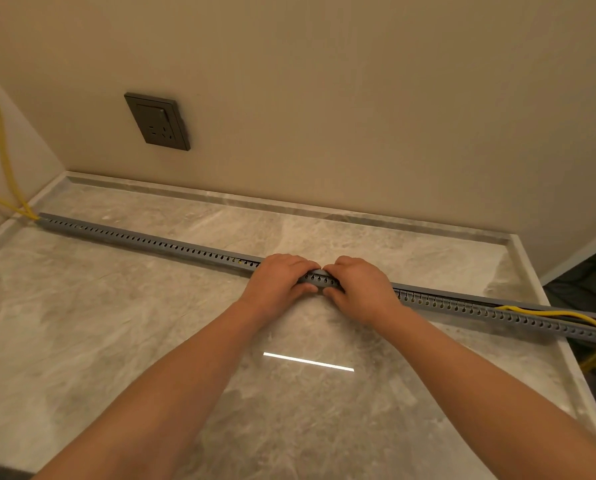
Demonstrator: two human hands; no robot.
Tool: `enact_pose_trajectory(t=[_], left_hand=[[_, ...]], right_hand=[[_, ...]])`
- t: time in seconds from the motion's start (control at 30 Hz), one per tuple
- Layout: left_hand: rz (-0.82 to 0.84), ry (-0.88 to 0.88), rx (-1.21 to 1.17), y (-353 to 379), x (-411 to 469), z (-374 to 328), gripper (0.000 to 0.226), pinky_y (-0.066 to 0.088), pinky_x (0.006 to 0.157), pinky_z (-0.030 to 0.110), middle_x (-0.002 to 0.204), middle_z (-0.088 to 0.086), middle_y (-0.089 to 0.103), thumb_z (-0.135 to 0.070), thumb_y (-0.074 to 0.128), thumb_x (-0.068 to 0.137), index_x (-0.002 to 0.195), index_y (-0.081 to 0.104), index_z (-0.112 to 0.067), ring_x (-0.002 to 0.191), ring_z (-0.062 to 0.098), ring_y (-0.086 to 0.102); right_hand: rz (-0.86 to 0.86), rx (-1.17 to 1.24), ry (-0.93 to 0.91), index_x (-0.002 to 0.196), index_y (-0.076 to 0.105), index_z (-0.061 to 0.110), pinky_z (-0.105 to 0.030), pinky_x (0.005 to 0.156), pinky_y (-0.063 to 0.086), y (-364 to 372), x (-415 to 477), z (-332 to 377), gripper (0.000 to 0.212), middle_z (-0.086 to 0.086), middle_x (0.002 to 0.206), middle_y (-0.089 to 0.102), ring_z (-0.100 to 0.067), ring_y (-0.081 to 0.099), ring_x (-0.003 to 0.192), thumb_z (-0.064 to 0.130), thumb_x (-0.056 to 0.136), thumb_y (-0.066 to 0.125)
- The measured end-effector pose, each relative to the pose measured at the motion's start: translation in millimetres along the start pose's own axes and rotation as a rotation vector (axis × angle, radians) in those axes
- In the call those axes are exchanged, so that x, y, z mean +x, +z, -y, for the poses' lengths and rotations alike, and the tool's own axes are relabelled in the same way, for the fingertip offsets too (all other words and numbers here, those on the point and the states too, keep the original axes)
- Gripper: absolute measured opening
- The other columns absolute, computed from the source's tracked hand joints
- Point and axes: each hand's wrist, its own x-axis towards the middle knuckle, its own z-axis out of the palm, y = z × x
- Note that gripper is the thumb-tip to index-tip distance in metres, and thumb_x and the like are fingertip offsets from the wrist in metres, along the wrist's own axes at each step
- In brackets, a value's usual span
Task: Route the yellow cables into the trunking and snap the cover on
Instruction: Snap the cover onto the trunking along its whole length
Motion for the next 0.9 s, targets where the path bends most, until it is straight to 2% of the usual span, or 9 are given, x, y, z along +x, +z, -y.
enact_pose_trajectory(t=[0.2, 0.37, 0.5, 0.63, 0.73, 0.83, 0.9], left_hand=[[-0.027, 0.061, -0.006, -3.8, 2.1, 2.4, 0.041, 0.050, 0.080, 0.031, 0.103, -0.004, 0.073, -0.040, 0.070, 0.081, 0.115, 0.068, -0.017, 0.091, 0.016, 0.067], [-0.053, 0.034, -0.027, -2.0, -2.6, 2.8, 0.038, 0.052, 0.071, 0.029, 0.094, -0.003, 0.075, -0.041, 0.072, 0.079, 0.110, 0.072, -0.018, 0.083, 0.018, 0.069], [-0.053, 0.002, -0.015, -5.6, -0.3, -0.6, 0.038, 0.051, 0.076, 0.031, 0.099, -0.005, 0.074, -0.043, 0.069, 0.082, 0.114, 0.070, -0.022, 0.089, 0.015, 0.067], [-0.078, -0.039, -0.041, -1.7, -3.4, -4.2, 0.039, 0.041, 0.086, 0.023, 0.105, -0.010, 0.070, -0.042, 0.068, 0.083, 0.119, 0.066, -0.026, 0.096, 0.010, 0.062], [-0.083, -0.072, -0.009, -2.4, -3.1, -11.0, 0.042, 0.039, 0.093, 0.026, 0.109, -0.010, 0.067, -0.042, 0.067, 0.084, 0.123, 0.062, -0.027, 0.101, 0.010, 0.058], [-0.124, -0.121, 0.020, -0.7, -3.7, -21.3, 0.043, 0.035, 0.100, 0.028, 0.113, -0.012, 0.062, -0.041, 0.068, 0.082, 0.123, 0.060, -0.031, 0.108, 0.010, 0.051], [-0.146, -0.127, -0.014, -1.4, -5.5, -33.2, 0.038, 0.034, 0.099, 0.026, 0.108, -0.015, 0.057, -0.043, 0.068, 0.082, 0.118, 0.061, -0.033, 0.104, 0.006, 0.048]], right_hand=[[-0.016, -0.057, -0.046, 0.106, 0.064, 0.019, -0.033, 0.066, 0.047, 0.5, 1.2, -0.7, 0.027, 0.002, 0.094, 0.060, -0.019, 0.056, 0.088, 0.037, 0.087, 0.055], [-0.029, -0.090, -0.046, 0.100, 0.067, 0.020, -0.029, 0.059, 0.042, 3.7, -1.7, 1.8, 0.025, 0.003, 0.088, 0.060, -0.018, 0.057, 0.081, 0.036, 0.088, 0.053], [-0.020, -0.105, -0.043, 0.101, 0.067, 0.023, -0.028, 0.060, 0.043, -1.5, 1.2, -0.6, 0.026, 0.006, 0.089, 0.060, -0.015, 0.056, 0.081, 0.040, 0.088, 0.052], [0.040, -0.015, 0.004, 0.116, 0.064, 0.029, -0.029, 0.069, 0.046, -11.6, -0.1, -1.5, 0.033, 0.008, 0.099, 0.061, -0.013, 0.055, 0.091, 0.044, 0.087, 0.056], [0.051, 0.019, 0.116, 0.125, 0.059, 0.033, -0.031, 0.077, 0.049, -18.4, -5.5, -5.4, 0.044, 0.009, 0.112, 0.063, -0.013, 0.058, 0.102, 0.044, 0.082, 0.062], [0.124, -0.005, 0.227, 0.113, 0.064, 0.034, -0.032, 0.076, 0.051, -25.8, -15.9, -19.0, 0.036, 0.009, 0.108, 0.067, -0.016, 0.061, 0.097, 0.041, 0.078, 0.061], [0.146, -0.044, 0.271, 0.106, 0.065, 0.034, -0.032, 0.073, 0.050, -30.0, -24.4, -29.8, 0.031, 0.008, 0.101, 0.068, -0.017, 0.062, 0.091, 0.040, 0.077, 0.061]])
